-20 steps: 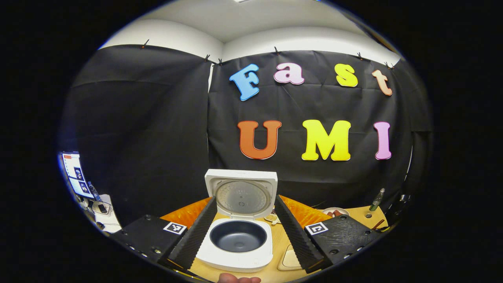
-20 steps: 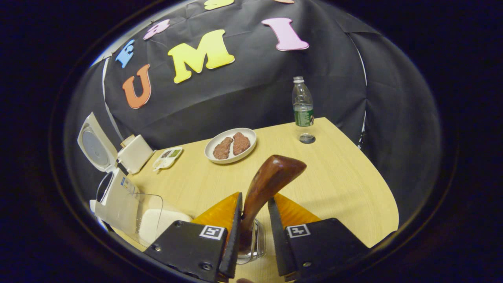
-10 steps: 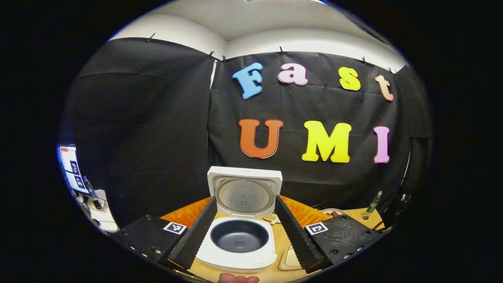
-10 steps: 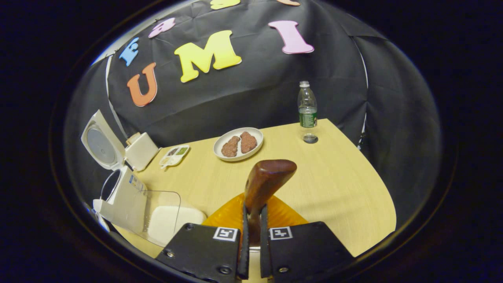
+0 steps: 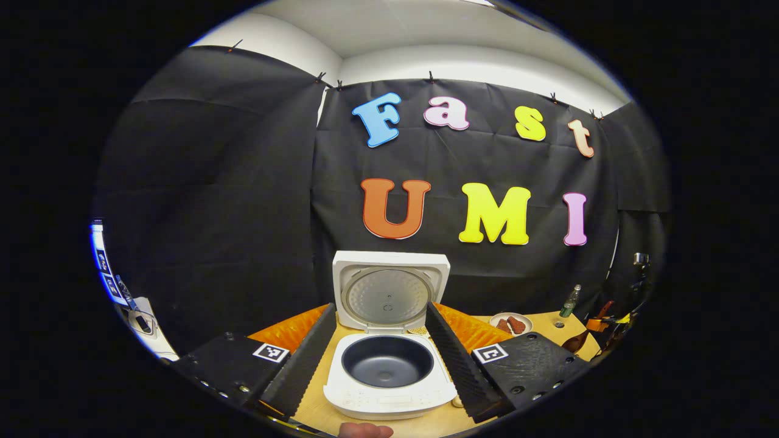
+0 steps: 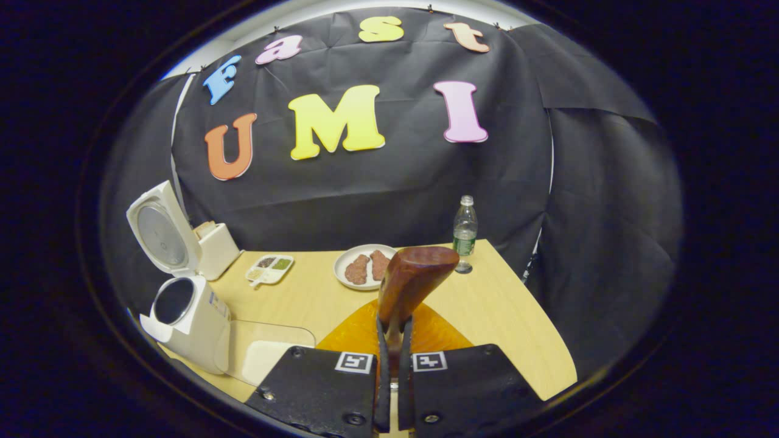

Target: Close the left gripper, press the button to open the rice cooker; take a wooden spoon from the chopstick holder with the right hand, scoop a spoonful of rice and pour it into the rice cooker, then put the wooden spoon back into the chopstick holder.

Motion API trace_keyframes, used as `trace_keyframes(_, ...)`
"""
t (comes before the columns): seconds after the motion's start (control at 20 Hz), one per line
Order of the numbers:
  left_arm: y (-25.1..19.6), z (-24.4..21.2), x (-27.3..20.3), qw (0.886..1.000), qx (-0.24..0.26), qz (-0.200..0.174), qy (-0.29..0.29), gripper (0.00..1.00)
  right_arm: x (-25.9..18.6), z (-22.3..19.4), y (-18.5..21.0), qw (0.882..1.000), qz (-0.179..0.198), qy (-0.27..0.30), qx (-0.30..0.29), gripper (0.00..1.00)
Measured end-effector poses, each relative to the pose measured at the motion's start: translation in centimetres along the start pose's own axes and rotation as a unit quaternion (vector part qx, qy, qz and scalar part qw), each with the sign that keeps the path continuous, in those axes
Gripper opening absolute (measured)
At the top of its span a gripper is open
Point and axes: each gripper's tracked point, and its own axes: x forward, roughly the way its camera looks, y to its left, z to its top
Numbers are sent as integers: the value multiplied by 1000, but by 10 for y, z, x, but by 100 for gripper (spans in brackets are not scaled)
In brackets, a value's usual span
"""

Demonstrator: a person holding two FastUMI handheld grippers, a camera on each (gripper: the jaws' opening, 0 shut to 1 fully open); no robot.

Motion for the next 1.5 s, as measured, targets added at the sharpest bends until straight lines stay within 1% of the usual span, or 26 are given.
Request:
trace_keyframes(0.15,22,4,2,1000,-6,-4,-8,94,-18,19,43,1000,14,-14,-14,10)
trace_keyframes(0.25,33,3,5,1000,-8,-3,-7,94,-22,19,77,999,33,-15,-26,10)
trace_keyframes(0.35,42,1,5,1000,-10,-2,-6,94,-20,11,110,997,54,-10,-51,10)
trace_keyframes(0.5,54,-1,4,1000,-1,-3,-3,94,-10,-20,140,994,63,5,-91,10)
trace_keyframes(0.6,64,-4,2,1000,6,2,2,94,0,-43,149,992,57,16,-112,10)
trace_keyframes(0.7,73,-6,0,1000,8,9,8,94,11,-65,152,990,42,24,-134,10)
trace_keyframes(0.9,83,-20,2,999,11,15,30,94,27,-84,146,983,5,9,-186,9)
trace_keyframes(1.0,87,-27,2,999,13,19,41,94,34,-96,149,981,0,11,-196,10)
trace_keyframes(1.1,88,-28,2,999,14,18,43,94,39,-112,154,981,7,22,-192,10)
trace_keyframes(1.2,88,-30,3,999,23,17,44,94,38,-117,161,984,16,23,-178,10)
trace_keyframes(1.25,89,-32,2,998,28,17,46,94,37,-119,168,985,27,27,-168,10)
trace_keyframes(1.35,87,-33,4,998,29,13,50,94,34,-126,181,988,52,37,-139,10)
trace_keyframes(1.5,88,-34,3,998,28,12,51,94,31,-131,192,992,71,53,-92,10)
